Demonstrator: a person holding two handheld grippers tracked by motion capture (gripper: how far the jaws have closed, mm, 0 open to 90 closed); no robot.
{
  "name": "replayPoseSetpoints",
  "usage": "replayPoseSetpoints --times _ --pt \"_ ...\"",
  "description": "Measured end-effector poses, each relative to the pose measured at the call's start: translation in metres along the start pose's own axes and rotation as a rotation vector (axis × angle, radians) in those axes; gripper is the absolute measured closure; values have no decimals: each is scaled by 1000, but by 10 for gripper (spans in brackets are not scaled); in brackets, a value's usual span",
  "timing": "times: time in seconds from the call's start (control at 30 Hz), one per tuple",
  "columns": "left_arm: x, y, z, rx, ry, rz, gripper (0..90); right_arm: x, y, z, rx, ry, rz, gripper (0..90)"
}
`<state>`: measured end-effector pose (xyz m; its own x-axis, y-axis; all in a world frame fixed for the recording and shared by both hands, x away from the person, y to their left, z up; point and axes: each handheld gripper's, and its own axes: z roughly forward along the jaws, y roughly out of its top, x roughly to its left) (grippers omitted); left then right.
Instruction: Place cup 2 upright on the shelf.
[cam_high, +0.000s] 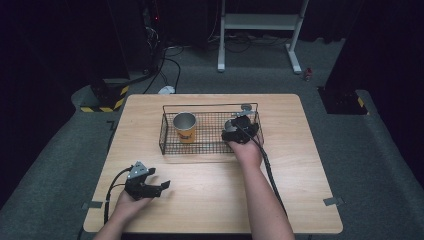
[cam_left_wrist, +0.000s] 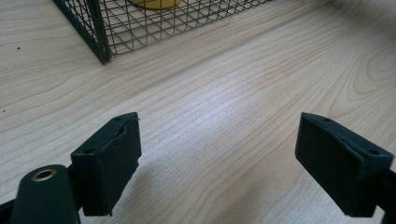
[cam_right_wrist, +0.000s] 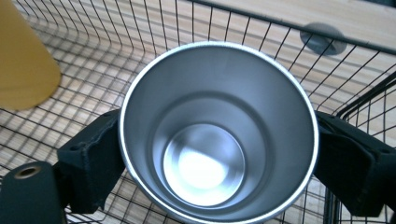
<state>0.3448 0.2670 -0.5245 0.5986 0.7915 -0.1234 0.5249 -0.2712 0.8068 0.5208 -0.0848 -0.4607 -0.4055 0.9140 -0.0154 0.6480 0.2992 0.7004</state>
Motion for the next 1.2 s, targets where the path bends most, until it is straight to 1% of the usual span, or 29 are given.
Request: replayPoseSetpoints --times 0.07,0.13,0.27,0.3,0.53,0.6,0.7,0.83,1.0,1.03,1.2 --pt "0 0 0 0 1 0 150 0 1 -3 -17 4 3 91" --pt "0 0 0 0 0 -1 150 0 3 -7 -38 4 -4 91" --pt "0 0 0 0 -1 0 150 1 4 -16 -56 0 -10 91" --pt "0 0 0 1 -1 1 150 1 3 -19 -66 1 -20 91" --pt "-1 0 0 8 5 13 150 2 -6 -43 -120 14 -28 91" --pt "-1 0 0 10 9 16 150 0 -11 -51 -138 21 -21 92" --pt "-1 0 1 12 10 17 151 -1 -19 -62 -161 28 -24 92" --pt "-2 0 1 16 13 15 151 -1 -32 -77 -185 36 -42 92" --pt "-2 0 1 20 15 16 151 -1 -52 -93 -207 44 -64 93" --pt "-2 0 1 19 16 16 151 -1 -56 -95 -209 40 -69 93" --pt "-2 0 1 22 19 20 152 -3 -75 -104 -215 39 -71 96"
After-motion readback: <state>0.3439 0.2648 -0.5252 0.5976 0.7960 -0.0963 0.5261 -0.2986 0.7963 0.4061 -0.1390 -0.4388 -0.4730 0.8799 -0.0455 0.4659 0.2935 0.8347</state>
